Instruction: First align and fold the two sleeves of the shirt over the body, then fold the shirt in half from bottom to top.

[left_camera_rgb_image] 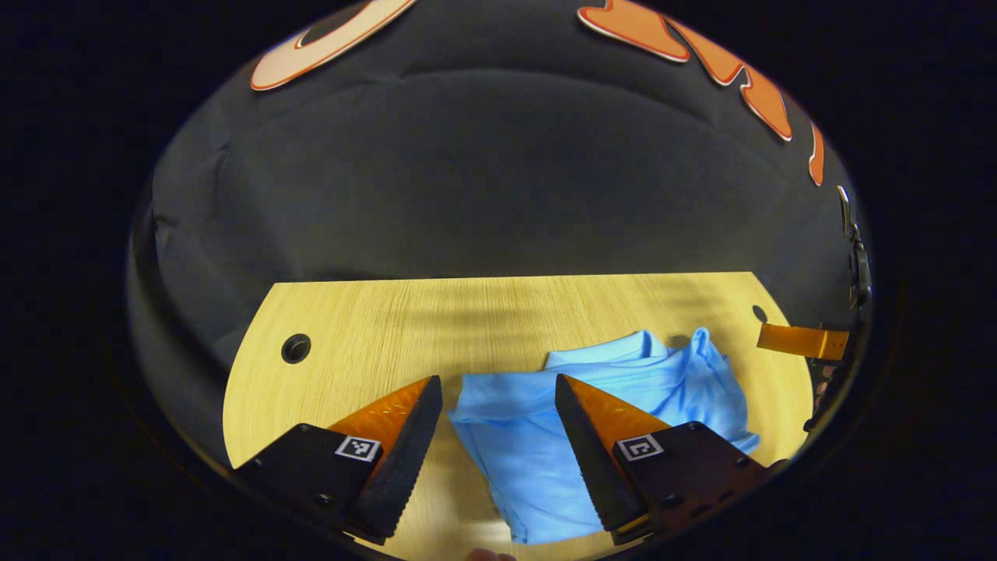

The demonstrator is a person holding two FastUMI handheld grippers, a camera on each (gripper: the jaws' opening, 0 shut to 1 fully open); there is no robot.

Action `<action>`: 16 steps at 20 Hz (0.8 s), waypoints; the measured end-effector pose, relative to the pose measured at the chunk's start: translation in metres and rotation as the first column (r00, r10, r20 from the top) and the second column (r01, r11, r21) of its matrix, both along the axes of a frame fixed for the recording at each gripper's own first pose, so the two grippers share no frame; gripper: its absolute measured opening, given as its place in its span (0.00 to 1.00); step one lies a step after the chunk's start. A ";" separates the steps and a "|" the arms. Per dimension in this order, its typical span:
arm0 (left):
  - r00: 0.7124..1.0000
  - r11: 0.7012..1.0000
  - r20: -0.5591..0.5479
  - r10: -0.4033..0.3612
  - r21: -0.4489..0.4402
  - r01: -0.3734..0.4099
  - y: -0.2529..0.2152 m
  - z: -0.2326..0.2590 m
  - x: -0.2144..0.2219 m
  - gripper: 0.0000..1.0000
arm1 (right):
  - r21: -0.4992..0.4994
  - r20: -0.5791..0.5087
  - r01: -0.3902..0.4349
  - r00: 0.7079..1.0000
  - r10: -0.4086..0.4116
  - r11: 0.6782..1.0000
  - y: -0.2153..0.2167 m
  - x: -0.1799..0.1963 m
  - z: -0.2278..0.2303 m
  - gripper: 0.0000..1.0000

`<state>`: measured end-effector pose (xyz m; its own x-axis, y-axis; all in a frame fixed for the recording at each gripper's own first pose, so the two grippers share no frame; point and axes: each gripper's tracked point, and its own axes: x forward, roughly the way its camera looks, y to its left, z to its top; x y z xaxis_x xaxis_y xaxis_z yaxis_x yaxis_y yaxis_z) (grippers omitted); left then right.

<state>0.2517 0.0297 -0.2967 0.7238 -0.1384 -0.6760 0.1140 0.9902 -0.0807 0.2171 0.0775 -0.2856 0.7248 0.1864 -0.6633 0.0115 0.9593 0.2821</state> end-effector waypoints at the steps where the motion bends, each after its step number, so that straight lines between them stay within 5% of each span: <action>1: 1.000 1.000 0.010 0.011 -0.012 -0.011 0.001 0.012 -0.006 0.95 | -0.028 0.029 -0.009 1.000 0.010 1.000 -0.002 -0.006 0.011 0.98; 11: 0.980 0.995 0.183 0.077 -0.076 -0.064 0.008 0.120 -0.109 1.00 | -0.135 0.248 -0.010 0.968 0.044 0.991 -0.025 -0.099 0.115 0.98; 16: 0.943 0.992 0.317 0.098 -0.103 -0.068 0.007 0.175 -0.180 0.99 | -0.183 0.387 0.005 0.920 0.068 0.983 -0.033 -0.146 0.163 0.98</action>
<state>0.0721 0.0368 -0.1219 0.9118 -0.1179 -0.3934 0.0663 0.9876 -0.1422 0.0706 0.0442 -0.1223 0.9280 0.1195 -0.3528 -0.0957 0.9919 0.0840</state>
